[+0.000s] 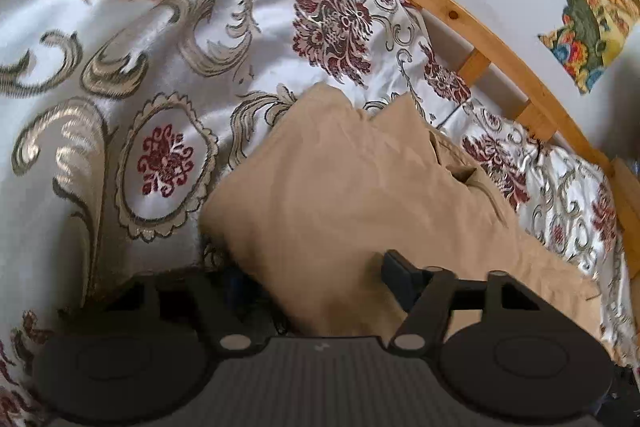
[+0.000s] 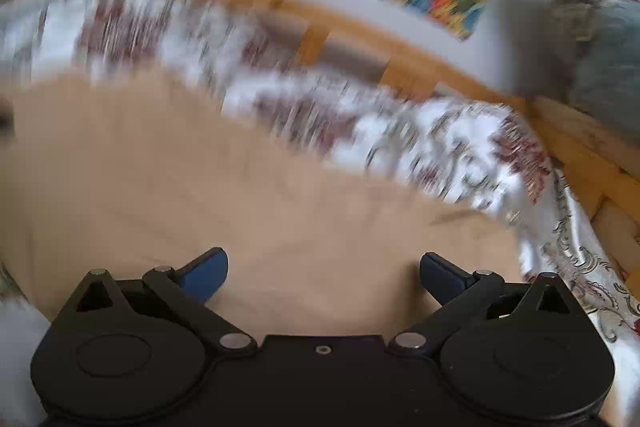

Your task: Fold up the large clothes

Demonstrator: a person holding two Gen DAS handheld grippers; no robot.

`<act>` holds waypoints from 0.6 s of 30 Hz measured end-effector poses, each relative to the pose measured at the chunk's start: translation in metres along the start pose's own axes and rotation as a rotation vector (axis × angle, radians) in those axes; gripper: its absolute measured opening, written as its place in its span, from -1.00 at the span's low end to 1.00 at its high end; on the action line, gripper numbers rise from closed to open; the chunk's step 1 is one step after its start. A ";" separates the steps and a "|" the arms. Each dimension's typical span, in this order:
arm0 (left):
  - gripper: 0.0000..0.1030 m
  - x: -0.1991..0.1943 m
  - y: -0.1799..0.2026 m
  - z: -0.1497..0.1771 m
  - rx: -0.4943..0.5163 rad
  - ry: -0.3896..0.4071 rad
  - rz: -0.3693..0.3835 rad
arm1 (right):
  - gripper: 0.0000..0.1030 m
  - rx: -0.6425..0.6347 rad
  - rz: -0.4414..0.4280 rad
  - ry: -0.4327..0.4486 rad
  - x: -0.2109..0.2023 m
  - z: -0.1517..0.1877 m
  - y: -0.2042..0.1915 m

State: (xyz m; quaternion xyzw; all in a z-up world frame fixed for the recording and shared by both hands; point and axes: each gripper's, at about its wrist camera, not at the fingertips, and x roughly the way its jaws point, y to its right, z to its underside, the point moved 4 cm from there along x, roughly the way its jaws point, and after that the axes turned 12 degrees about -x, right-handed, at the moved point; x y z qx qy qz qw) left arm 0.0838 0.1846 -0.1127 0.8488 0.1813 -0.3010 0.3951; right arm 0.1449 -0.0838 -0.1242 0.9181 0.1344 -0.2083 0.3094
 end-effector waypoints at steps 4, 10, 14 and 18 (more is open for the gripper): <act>-0.52 -0.010 0.020 0.000 0.042 0.029 -0.009 | 0.98 0.027 -0.028 -0.011 0.006 -0.002 0.007; -0.95 -0.044 0.079 0.003 0.282 0.136 0.053 | 0.98 0.081 -0.035 0.008 0.001 0.008 0.008; -0.97 -0.079 0.153 0.013 0.561 0.142 0.223 | 0.98 0.141 -0.054 0.018 0.000 0.014 0.014; -0.98 -0.099 0.227 0.033 0.793 0.085 0.315 | 0.85 0.283 -0.131 0.087 -0.012 0.017 0.041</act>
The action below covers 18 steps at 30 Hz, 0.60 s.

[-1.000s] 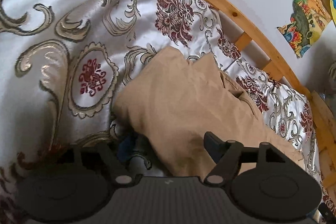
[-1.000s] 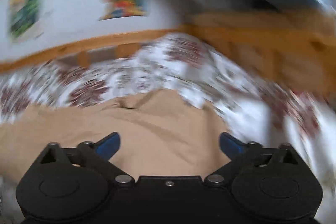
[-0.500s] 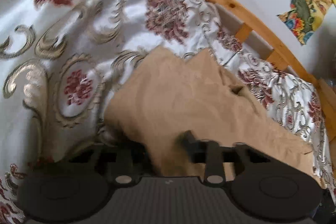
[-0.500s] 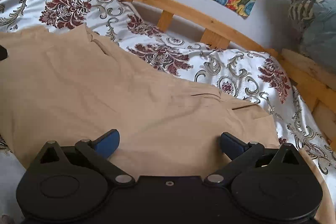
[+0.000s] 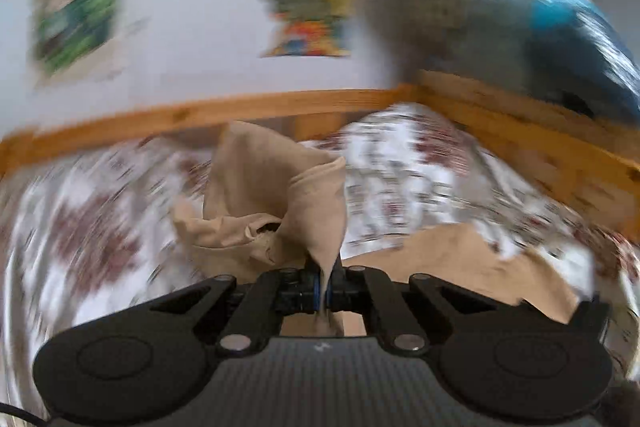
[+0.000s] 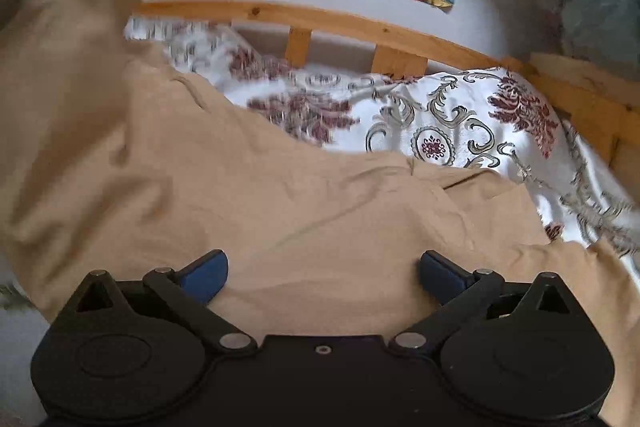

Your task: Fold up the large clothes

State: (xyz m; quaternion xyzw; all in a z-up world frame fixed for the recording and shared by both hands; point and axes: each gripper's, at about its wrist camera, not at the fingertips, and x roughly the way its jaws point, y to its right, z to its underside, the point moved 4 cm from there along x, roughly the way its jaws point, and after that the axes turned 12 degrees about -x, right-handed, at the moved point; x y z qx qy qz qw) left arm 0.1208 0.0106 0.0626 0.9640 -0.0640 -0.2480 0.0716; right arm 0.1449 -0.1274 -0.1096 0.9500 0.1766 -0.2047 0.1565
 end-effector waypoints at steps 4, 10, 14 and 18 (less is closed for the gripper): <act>-0.99 0.018 0.049 -0.022 0.095 -0.089 0.033 | 0.91 0.258 0.090 -0.083 -0.028 -0.021 0.074; -0.99 0.030 0.123 -0.013 0.315 -0.141 0.108 | 0.99 0.620 -0.132 -0.075 -0.087 -0.017 0.166; -0.99 0.034 0.176 0.013 0.432 -0.165 0.160 | 0.99 0.956 -0.222 0.038 -0.108 0.021 0.205; -0.99 0.048 0.207 0.046 0.453 -0.215 0.189 | 0.99 1.277 -0.467 0.089 -0.093 0.049 0.230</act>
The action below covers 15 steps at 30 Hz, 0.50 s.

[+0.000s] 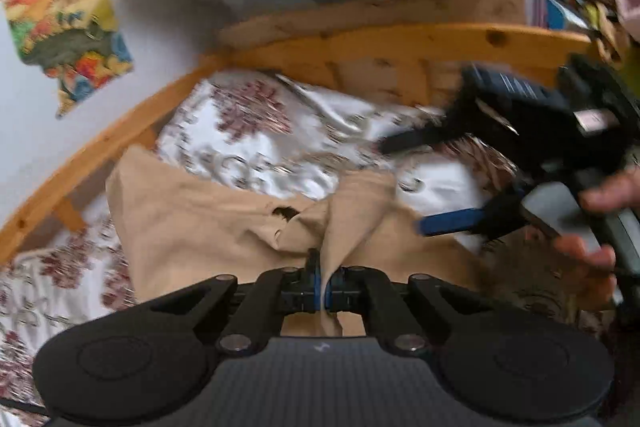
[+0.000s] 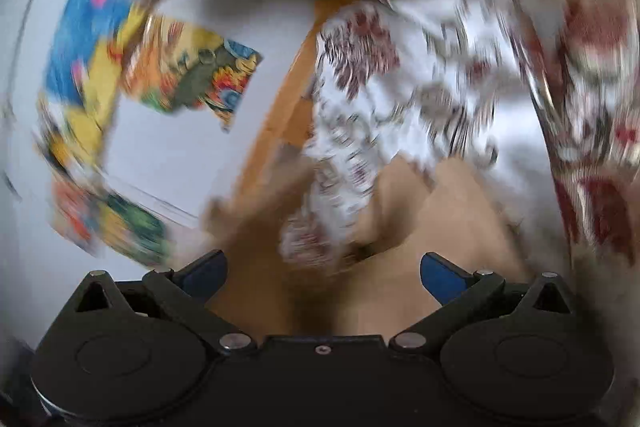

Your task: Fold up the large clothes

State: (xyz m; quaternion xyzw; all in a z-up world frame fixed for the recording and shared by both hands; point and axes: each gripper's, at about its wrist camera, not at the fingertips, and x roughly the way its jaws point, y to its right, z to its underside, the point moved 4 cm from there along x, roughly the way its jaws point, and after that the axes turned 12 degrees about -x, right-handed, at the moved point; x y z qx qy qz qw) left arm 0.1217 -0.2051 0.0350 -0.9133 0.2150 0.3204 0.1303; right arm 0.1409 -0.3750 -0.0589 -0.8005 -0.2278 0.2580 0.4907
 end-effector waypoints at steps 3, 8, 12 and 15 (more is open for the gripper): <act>-0.99 0.009 0.011 0.015 0.002 -0.030 0.030 | 0.99 0.158 -0.094 -0.041 0.009 0.007 0.016; -0.99 0.013 0.018 0.032 0.027 -0.066 0.095 | 0.99 0.173 -0.117 -0.071 0.017 0.006 0.018; -0.99 0.014 0.028 0.053 0.090 -0.084 0.186 | 0.99 0.052 -0.058 -0.060 0.019 -0.004 0.015; -0.98 0.028 0.037 0.067 0.113 -0.120 0.195 | 0.99 -0.067 0.026 -0.096 0.022 -0.007 0.016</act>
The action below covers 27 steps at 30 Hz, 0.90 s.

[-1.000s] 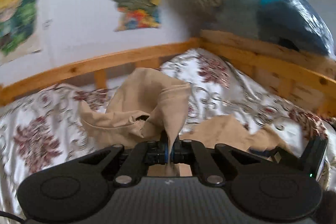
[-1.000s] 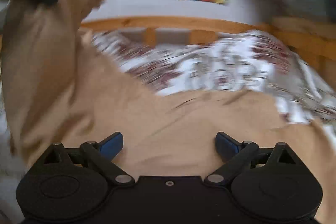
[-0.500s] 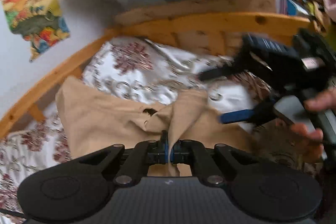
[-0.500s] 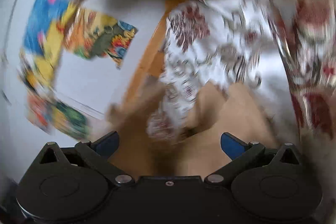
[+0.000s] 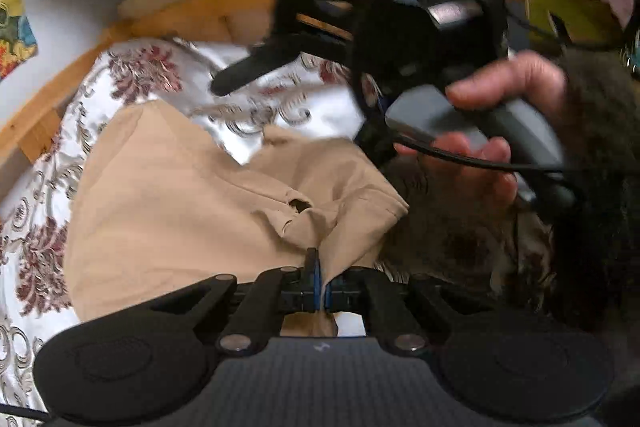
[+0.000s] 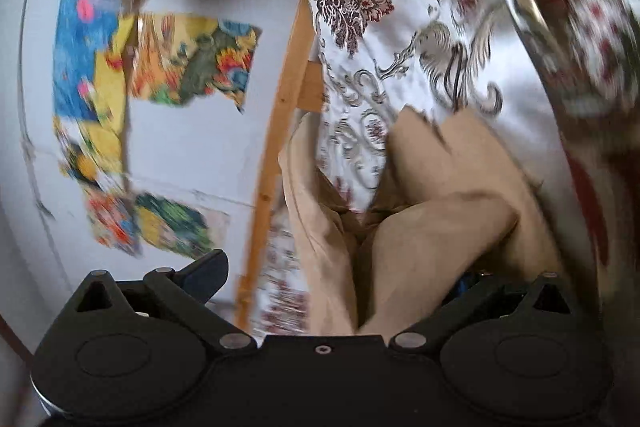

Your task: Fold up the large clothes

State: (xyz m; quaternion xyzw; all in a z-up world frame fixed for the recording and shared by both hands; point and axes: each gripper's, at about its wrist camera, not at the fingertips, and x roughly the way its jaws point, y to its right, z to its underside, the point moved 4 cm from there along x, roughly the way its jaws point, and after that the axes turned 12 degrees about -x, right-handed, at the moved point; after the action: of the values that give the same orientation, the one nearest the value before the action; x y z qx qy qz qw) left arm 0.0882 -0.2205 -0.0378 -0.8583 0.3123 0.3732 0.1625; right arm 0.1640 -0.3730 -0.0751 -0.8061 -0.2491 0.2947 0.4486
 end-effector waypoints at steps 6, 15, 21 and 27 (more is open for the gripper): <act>-0.78 0.028 -0.004 0.007 -0.060 -0.095 -0.032 | 0.98 -0.148 0.130 -0.070 0.016 0.010 0.002; 0.24 0.001 -0.006 0.019 -0.145 -0.058 0.065 | 0.61 -0.355 0.294 -0.112 0.034 0.020 0.000; 0.41 -0.034 -0.015 0.020 -0.234 -0.008 0.098 | 0.00 -0.440 0.366 -0.102 0.033 0.024 0.000; 0.57 -0.061 -0.050 0.014 -0.388 0.061 0.098 | -0.39 -0.418 0.403 -0.076 0.027 0.022 0.007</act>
State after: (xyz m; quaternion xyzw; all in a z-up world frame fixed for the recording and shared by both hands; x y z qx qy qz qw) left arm 0.0816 -0.1504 0.0006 -0.8682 0.2807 0.4077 -0.0338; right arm 0.1688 -0.3458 -0.0972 -0.9027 -0.1558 0.3501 0.1958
